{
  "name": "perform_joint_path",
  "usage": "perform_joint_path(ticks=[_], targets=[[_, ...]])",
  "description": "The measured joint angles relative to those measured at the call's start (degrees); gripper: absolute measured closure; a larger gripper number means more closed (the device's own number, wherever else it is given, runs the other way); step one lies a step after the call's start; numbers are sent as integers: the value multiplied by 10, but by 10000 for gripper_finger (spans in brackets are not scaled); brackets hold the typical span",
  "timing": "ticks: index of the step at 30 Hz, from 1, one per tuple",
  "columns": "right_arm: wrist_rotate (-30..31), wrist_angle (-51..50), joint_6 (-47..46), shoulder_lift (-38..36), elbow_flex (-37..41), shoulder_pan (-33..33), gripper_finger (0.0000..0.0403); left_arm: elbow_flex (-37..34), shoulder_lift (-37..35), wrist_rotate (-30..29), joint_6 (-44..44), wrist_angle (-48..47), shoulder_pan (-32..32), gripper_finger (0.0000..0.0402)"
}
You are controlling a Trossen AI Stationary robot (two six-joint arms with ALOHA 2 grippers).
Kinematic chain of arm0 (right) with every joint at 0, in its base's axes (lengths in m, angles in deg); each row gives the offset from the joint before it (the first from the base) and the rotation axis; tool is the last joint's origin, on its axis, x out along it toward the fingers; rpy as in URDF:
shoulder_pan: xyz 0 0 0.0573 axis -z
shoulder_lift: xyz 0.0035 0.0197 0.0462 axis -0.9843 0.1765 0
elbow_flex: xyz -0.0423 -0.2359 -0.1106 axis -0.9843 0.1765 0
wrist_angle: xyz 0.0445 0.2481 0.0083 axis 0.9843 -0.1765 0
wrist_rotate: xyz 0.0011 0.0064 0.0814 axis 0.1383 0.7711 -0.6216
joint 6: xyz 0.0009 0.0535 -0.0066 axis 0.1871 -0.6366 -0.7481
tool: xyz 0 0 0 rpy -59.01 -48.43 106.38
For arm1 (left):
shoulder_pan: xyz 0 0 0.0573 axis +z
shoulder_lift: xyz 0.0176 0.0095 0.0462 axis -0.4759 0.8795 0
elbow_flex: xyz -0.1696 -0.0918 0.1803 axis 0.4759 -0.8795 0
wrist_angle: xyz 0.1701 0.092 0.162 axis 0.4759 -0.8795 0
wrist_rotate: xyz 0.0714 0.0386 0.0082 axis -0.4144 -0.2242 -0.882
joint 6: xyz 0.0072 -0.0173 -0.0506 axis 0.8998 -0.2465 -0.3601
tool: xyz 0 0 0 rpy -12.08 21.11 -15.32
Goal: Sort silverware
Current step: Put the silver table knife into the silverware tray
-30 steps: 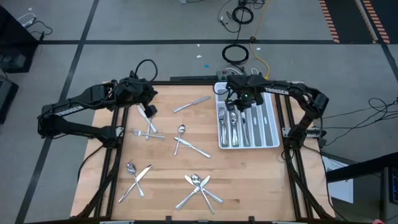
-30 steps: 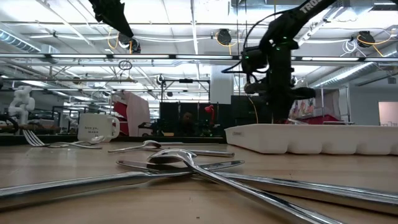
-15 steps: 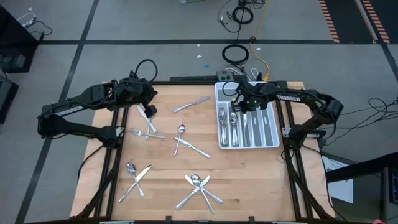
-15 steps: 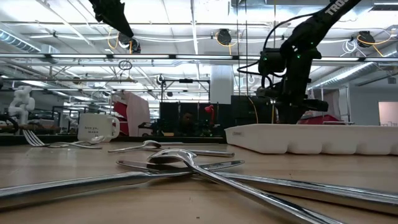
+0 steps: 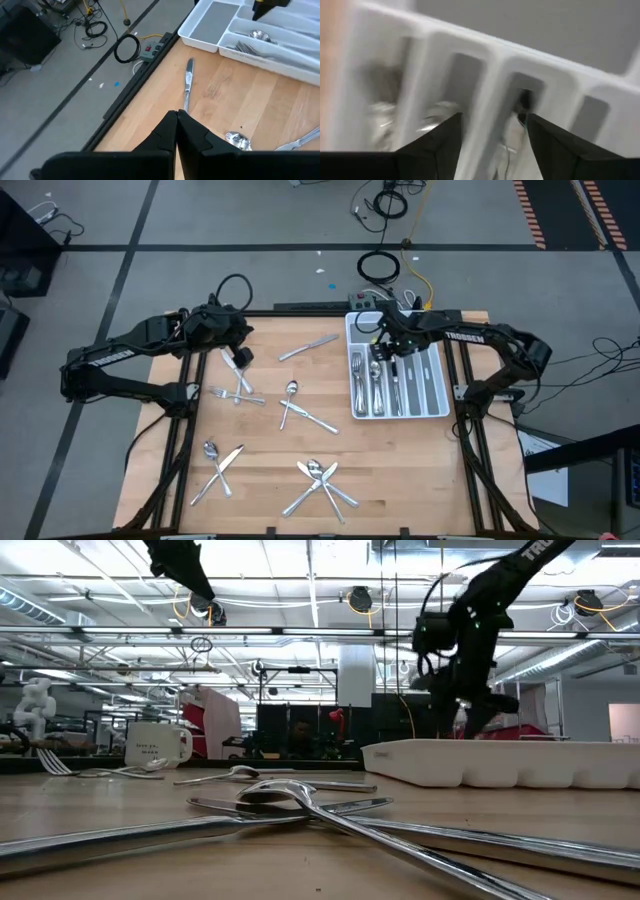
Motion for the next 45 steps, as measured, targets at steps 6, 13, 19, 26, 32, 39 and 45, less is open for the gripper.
perform_joint_path(ticks=[6,13,19,26,32,39,45], targets=[[2,-29,73,-40,-78,-7,200,0,11,-3,-35,20,0,388],[15,-34,149,-60,-179,-26,193,0,98,-9,-50,95,1,388],[20,-38,197,-61,-206,-29,191,0,221,-2,-50,105,22,388],[19,-79,239,-61,-206,-29,191,0,347,145,1,126,94,388],[18,-118,271,-61,-206,-29,190,0,398,269,26,135,150,381],[20,-139,311,-61,-206,-28,190,46,409,313,57,140,172,307],[20,-139,338,-61,-206,-28,190,87,434,265,58,166,179,229]])
